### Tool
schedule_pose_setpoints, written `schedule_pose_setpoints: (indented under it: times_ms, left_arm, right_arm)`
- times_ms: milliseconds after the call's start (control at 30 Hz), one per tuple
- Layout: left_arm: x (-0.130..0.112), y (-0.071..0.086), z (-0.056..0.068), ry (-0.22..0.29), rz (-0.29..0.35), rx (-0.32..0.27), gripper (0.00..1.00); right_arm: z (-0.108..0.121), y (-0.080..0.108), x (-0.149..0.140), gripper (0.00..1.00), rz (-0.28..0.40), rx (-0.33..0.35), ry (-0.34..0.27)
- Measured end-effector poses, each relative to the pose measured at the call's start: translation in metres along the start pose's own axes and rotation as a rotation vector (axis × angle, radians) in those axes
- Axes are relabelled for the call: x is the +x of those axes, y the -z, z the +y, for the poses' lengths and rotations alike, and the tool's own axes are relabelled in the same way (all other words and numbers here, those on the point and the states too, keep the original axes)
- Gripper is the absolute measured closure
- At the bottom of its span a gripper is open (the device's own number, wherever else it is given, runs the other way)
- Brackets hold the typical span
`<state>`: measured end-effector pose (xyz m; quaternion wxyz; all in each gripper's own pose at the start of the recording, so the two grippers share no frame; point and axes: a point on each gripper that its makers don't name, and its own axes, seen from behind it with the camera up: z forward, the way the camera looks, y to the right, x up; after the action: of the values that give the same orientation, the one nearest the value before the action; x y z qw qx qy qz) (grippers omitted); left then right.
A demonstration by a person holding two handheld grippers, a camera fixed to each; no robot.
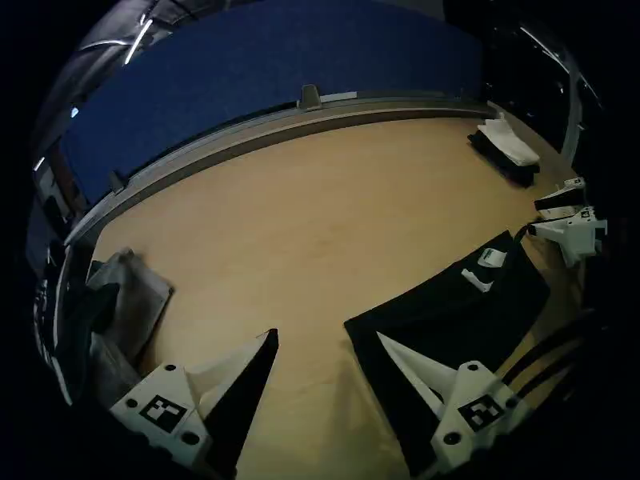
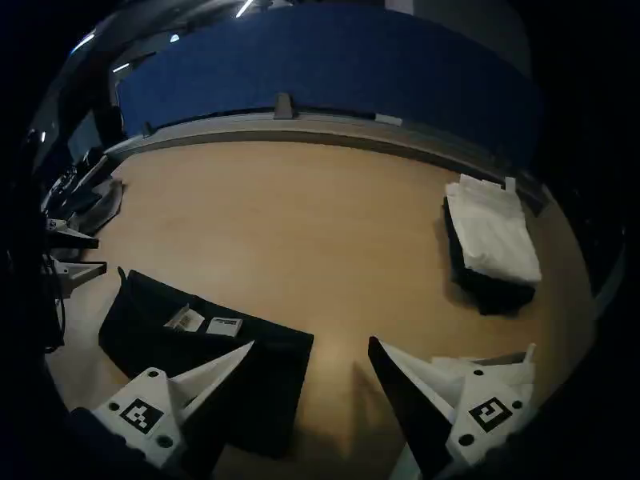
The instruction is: Fold towel
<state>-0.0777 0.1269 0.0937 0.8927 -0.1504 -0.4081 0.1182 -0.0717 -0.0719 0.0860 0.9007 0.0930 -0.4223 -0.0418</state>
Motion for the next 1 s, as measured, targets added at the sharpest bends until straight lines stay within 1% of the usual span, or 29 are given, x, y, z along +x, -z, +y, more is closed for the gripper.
schedule_pose_setpoints:
  times_ms: [67, 133, 200, 267, 400, 433, 767, 1000]
  left_arm:
    - [-0.001, 0.001, 0.0, 0.003, 0.001, 0.001, 0.2]
    - [-0.002, 0.003, 0.0, 0.008, 0.002, 0.002, 0.18]
    - [-0.003, 0.005, 0.0, 0.014, 0.002, 0.003, 0.12]
    - [-0.004, 0.007, 0.0, 0.02, 0.003, 0.005, 0.12]
    - [-0.008, 0.015, -0.004, 0.043, 0.008, 0.017, 0.06]
    - [-0.01, 0.017, -0.005, 0.05, 0.01, 0.019, 0.06]
    - [-0.029, 0.046, -0.021, 0.132, 0.026, 0.058, 0.05]
    - [-0.044, 0.059, -0.03, 0.166, 0.025, 0.075, 0.06]
  right_arm:
    - [0.0, 0.001, -0.001, 0.0, 0.0, 0.001, 0.001]
    - [-0.001, 0.001, -0.002, 0.0, -0.001, 0.002, 0.002]
    - [-0.003, 0.002, -0.003, 0.0, -0.002, 0.005, 0.005]
    - [-0.005, 0.003, -0.004, 0.0, -0.002, 0.009, 0.007]
    - [-0.014, 0.004, -0.006, 0.0, -0.004, 0.023, 0.015]
    - [-0.017, 0.004, -0.007, 0.0, -0.004, 0.026, 0.018]
    - [-0.058, 0.002, -0.009, 0.0, -0.008, 0.073, 0.048]
    - [-0.094, 0.002, -0.009, 0.0, -0.009, 0.122, 0.062]
